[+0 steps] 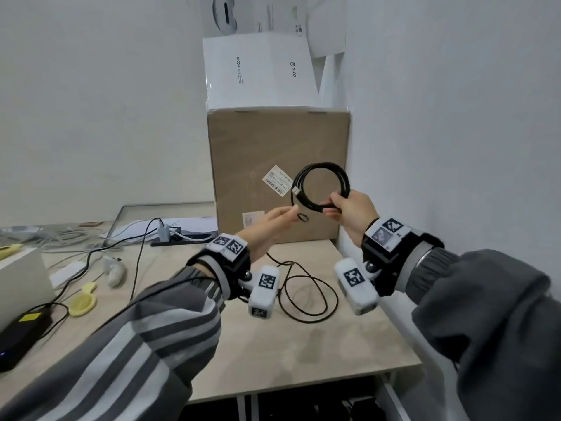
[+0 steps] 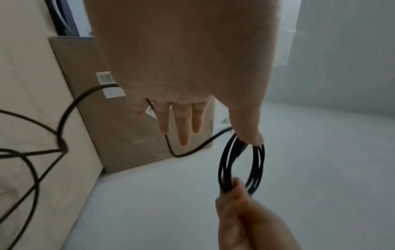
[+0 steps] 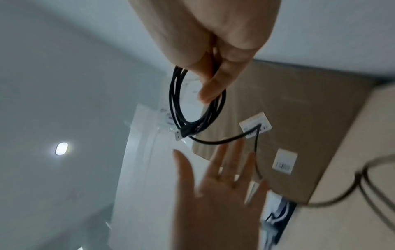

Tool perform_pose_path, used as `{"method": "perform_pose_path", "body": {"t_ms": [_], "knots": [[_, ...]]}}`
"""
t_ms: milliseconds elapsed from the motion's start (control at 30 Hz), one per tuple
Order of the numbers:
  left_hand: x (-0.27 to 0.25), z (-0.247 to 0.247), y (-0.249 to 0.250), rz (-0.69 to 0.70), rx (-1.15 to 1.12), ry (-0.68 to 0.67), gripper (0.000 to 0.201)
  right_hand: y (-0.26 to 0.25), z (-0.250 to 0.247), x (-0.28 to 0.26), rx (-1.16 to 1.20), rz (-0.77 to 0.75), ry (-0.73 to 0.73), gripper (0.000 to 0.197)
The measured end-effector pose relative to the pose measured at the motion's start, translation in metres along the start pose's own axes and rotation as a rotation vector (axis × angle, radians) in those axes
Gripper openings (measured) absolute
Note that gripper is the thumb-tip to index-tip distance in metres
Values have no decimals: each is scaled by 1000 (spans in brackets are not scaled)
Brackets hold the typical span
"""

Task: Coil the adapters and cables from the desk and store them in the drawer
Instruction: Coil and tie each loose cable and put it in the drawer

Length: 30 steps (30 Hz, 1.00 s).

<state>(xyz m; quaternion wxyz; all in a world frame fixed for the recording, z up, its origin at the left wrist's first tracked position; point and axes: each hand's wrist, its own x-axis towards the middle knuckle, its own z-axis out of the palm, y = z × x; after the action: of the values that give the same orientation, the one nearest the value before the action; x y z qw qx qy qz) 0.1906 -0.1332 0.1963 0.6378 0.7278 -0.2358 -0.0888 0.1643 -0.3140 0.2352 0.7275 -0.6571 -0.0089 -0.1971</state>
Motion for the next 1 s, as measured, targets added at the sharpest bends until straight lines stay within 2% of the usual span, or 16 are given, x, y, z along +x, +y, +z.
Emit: {"method": "perform_pose_path", "body": {"t_ms": [67, 167, 267, 400, 467, 533, 600, 667, 733, 800, 867, 933, 1000], "knots": [[6, 11, -1, 38, -6, 10, 62, 4, 9, -1, 109, 48, 6, 19], [10, 27, 17, 131, -12, 83, 29, 15, 22, 0, 178, 101, -5, 14], [18, 29, 23, 134, -25, 128, 22, 23, 26, 0, 193, 122, -18, 19], [25, 19, 20, 99, -115, 267, 18, 32, 20, -10, 27, 226, -148, 12], [23, 14, 22, 126, -168, 277, 18, 37, 14, -10, -146, 289, -231, 25], [19, 6, 27, 128, -182, 238, 13, 34, 5, -6, -450, 164, -255, 42], [15, -2, 32, 90, -60, 159, 7, 23, -6, 0, -704, -126, -229, 55], [11, -7, 39, 44, 265, 57, 12, 2, -9, -2, -811, -433, -316, 61], [7, -1, 48, 14, 636, -77, 11, -15, 1, -9, -983, -611, -499, 54], [8, 9, 56, 21, 884, -137, 23, -23, 14, -13, -1286, -648, -633, 41], [11, 14, 61, 8, 1016, -100, 27, -30, 23, -13, -1554, -637, -648, 31], [12, 15, 60, 1, 1039, -65, 26, -37, 25, -13, -1697, -644, -623, 25], [12, 16, 59, 2, 1046, -46, 18, -40, 26, -12, -1706, -619, -629, 19]]}}
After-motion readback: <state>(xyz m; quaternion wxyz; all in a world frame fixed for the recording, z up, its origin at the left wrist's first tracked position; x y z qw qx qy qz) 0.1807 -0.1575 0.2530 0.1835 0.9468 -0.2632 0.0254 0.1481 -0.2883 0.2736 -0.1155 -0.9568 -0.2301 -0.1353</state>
